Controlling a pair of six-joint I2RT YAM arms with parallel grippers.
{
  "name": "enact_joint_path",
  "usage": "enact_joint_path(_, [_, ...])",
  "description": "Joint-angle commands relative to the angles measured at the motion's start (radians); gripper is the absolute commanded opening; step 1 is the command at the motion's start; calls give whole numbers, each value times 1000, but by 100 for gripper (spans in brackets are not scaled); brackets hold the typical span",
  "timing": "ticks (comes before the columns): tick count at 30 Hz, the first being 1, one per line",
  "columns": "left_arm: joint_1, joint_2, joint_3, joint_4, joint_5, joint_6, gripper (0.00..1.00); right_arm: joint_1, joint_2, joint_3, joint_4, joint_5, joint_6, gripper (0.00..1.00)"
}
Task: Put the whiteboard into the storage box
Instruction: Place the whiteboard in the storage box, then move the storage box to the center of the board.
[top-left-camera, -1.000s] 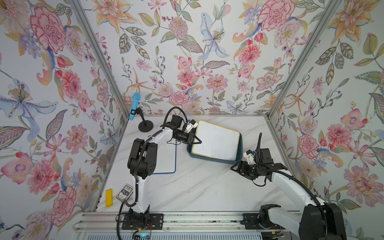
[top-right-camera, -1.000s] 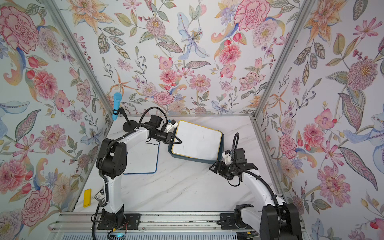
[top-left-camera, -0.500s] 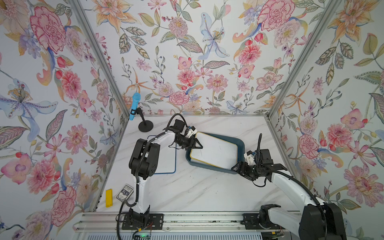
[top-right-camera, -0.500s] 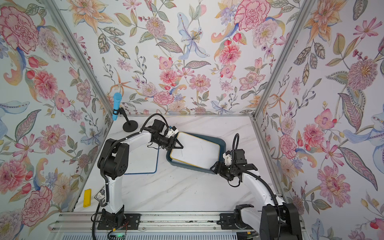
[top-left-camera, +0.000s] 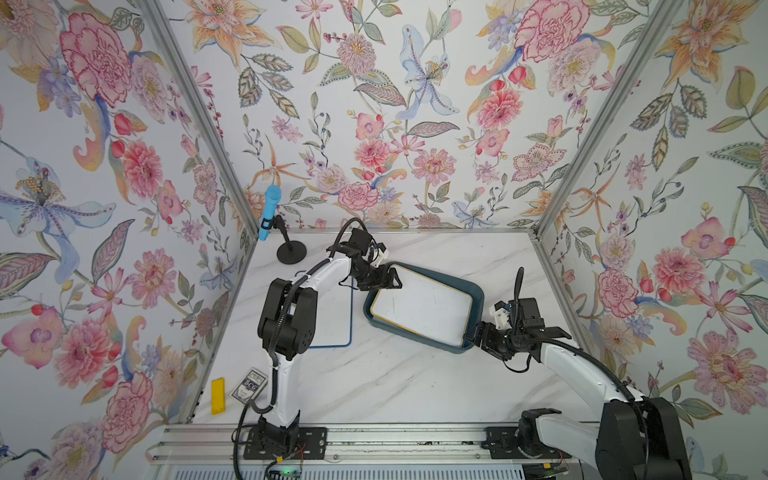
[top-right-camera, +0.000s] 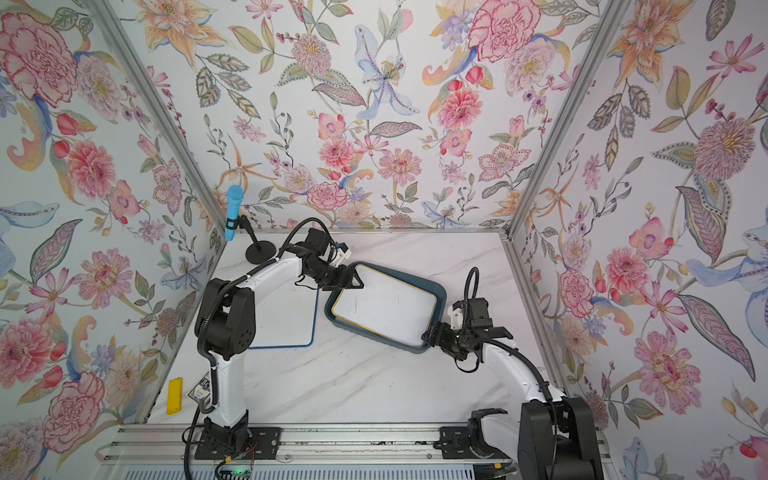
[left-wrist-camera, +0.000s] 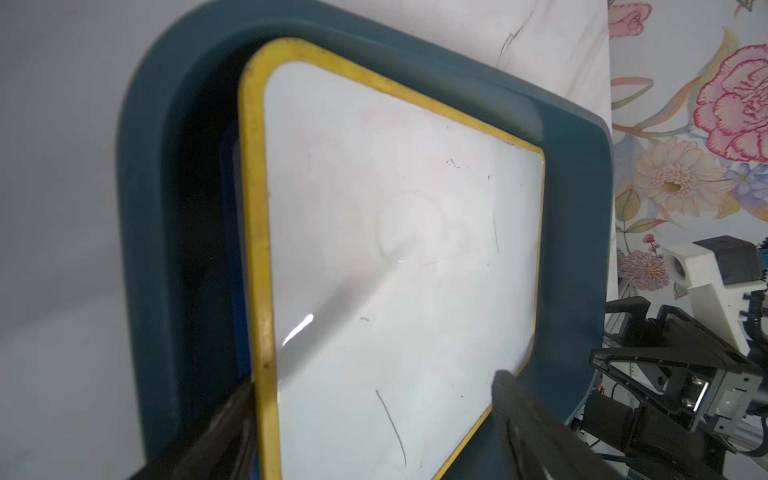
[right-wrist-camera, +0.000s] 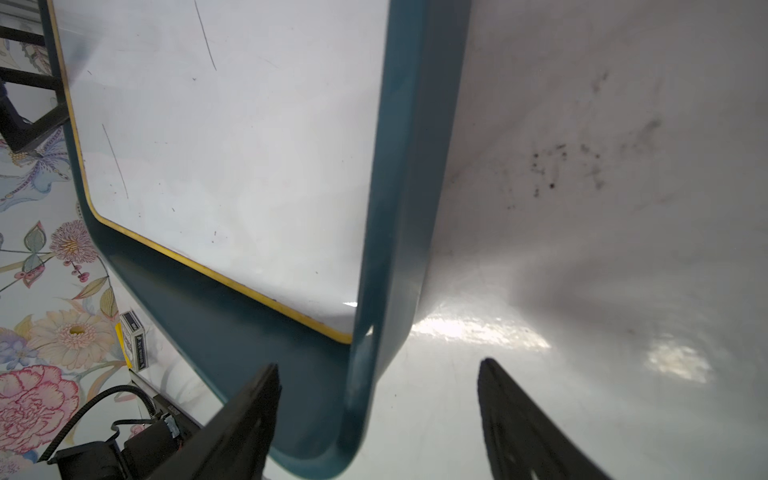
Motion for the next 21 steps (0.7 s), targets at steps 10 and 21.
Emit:
enact_joint_path(10, [16, -220, -14, -61, -166, -25, 87, 6, 92, 29, 122, 44, 68, 66])
enact_joint_path(21, [94, -269, -298, 66, -206, -39, 79, 25, 228, 155, 125, 118, 66, 28])
